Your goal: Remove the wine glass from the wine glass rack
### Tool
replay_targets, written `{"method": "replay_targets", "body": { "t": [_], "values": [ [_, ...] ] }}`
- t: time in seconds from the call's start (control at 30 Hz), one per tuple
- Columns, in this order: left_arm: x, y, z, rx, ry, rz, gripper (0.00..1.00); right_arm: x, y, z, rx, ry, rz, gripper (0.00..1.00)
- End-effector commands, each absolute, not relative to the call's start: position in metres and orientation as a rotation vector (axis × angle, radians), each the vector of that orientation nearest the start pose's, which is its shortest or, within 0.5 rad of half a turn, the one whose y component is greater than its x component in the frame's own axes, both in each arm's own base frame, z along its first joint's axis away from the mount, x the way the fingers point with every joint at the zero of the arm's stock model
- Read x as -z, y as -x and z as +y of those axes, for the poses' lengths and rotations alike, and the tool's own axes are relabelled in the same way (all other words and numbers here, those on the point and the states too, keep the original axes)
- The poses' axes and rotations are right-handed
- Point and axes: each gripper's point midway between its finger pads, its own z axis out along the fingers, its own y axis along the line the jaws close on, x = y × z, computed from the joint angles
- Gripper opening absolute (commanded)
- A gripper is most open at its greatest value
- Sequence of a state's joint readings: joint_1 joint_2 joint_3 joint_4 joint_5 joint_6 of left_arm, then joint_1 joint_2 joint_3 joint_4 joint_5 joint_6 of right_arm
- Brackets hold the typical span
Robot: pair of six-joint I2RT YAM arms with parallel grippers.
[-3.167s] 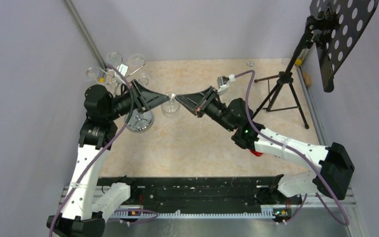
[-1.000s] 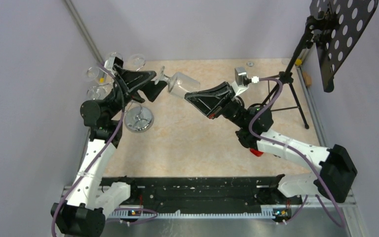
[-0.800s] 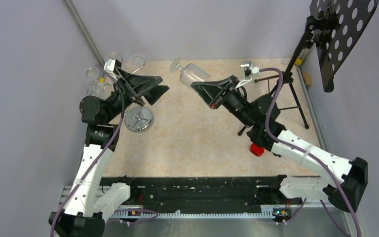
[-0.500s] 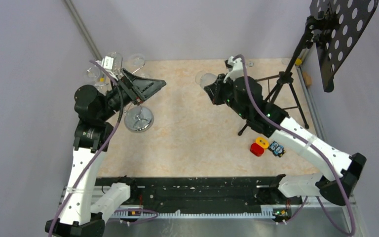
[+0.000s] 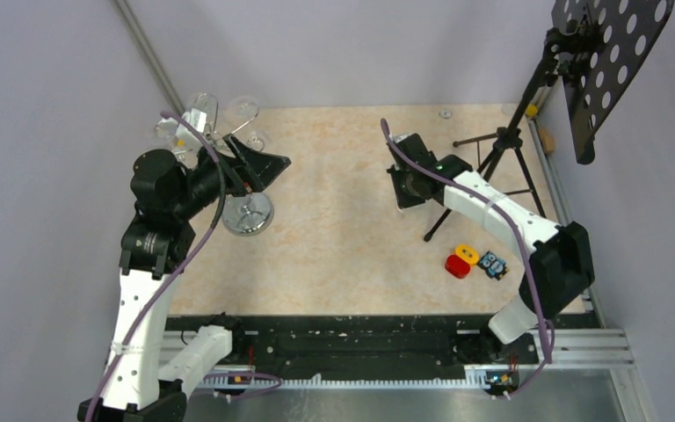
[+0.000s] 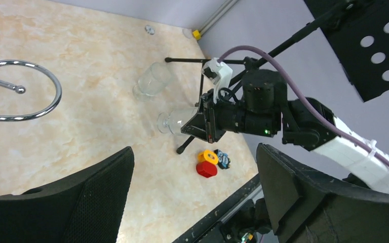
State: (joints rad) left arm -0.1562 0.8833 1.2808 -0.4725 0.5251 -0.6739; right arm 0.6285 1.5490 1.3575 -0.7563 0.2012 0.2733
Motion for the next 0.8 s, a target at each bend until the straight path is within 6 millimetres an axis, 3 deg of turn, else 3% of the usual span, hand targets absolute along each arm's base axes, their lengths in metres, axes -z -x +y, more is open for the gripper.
{"method": "replay_targets", "body": {
  "t": [0.0,0.27,0.6,0.77],
  "values": [
    [-0.433,-0.238,-0.143,0.966,-0.031,1.704,0.94,-0.178,-0.346,0.199,-0.097,0.366,2.446,0.0],
    [-0.429,-0.24,-0.138,0.922,-0.029,1.717,0.94,-0.159,-0.362,0.19,-0.016,0.364,2.504,0.0],
    [-0.432,-0.252,-0.133,0.877,-0.003,1.727,0.94,-0.14,-0.365,0.183,-0.001,0.382,2.564,0.1],
    [-0.439,-0.263,-0.132,0.857,0.011,1.726,0.94,-0.138,-0.367,0.185,-0.016,0.406,2.576,0.23]
  ]
}}
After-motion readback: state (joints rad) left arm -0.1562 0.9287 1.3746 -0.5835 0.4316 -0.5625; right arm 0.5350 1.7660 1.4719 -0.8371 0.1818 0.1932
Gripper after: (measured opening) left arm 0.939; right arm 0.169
